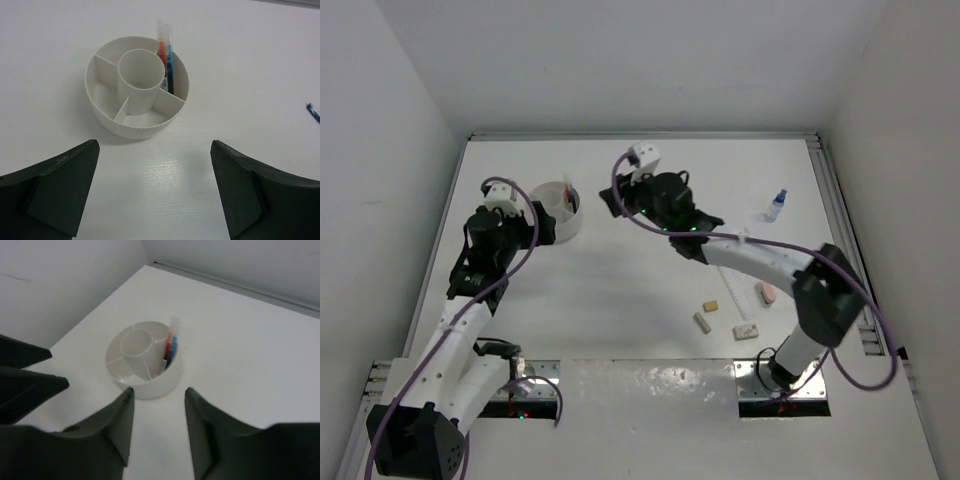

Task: Sort the stationery into containers
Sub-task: Place the pen in the storage box.

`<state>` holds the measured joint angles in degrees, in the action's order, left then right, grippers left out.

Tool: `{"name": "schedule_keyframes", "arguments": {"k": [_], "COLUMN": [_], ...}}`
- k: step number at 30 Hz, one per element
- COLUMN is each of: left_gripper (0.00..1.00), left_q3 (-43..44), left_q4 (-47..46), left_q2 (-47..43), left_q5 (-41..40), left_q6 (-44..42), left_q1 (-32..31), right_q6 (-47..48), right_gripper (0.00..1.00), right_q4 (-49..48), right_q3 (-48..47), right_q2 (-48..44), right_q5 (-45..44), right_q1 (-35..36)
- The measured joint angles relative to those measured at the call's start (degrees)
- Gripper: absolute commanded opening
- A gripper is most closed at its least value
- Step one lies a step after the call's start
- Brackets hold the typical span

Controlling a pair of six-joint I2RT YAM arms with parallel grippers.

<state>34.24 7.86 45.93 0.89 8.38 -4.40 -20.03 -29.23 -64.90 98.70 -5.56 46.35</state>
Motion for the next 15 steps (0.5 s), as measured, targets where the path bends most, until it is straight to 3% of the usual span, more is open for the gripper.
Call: {"name": "schedule_keyframes", "arguments": {"k": [1, 3, 6, 7, 8, 11, 13, 15], "left_gripper": [0.88, 0.82, 0.79, 0.79, 0.80, 0.81, 0.81, 0.82], "left_q3": [-0.2, -0.5, -0.7, -0.7, -0.7, -0.7, -0.7, -0.7], "left_q4": [-0.5, -1.4, -2.6, -3.1, -3.3, -3.8, -3.8, -3.8], "left_q2": [0.0, 0.0, 0.3, 0.7, 1.0, 2.3, 3.0, 3.3], "left_q5": [1.2, 3.8, 7.0, 7.8, 8.5, 10.0, 10.7, 11.1], "left_q6": [-0.4, -1.1, -1.4, -1.4, -1.2, -0.8, -0.6, -0.6], "left_q1": [0.0, 0.0, 0.0, 0.0, 0.0, 0.0, -0.1, -0.1], "right_q6": [0.2, 0.1, -0.3, -0.5, -0.7, -0.3, 0.9, 2.3], "right_gripper": [0.24, 0.21, 0.33, 0.42, 0.56, 0.59, 0.27, 0.10], "right_q4": [4.2, 12.0, 24.4, 27.8, 31.6, 40.7, 46.4, 51.3], "right_q3": [0.7, 1.5, 2.6, 3.1, 4.0, 6.0, 6.1, 4.4], "right_q2": [-3.7, -9.5, -14.9, -15.7, -16.3, -16.3, -15.2, -12.8], "right_q5": [0.3, 0.2, -2.0, -2.7, -3.5, -5.0, -6.3, -7.1], "right_q1": [-0.8, -3.2, -7.5, -8.8, -10.3, -14.2, -16.5, -18.7]}}
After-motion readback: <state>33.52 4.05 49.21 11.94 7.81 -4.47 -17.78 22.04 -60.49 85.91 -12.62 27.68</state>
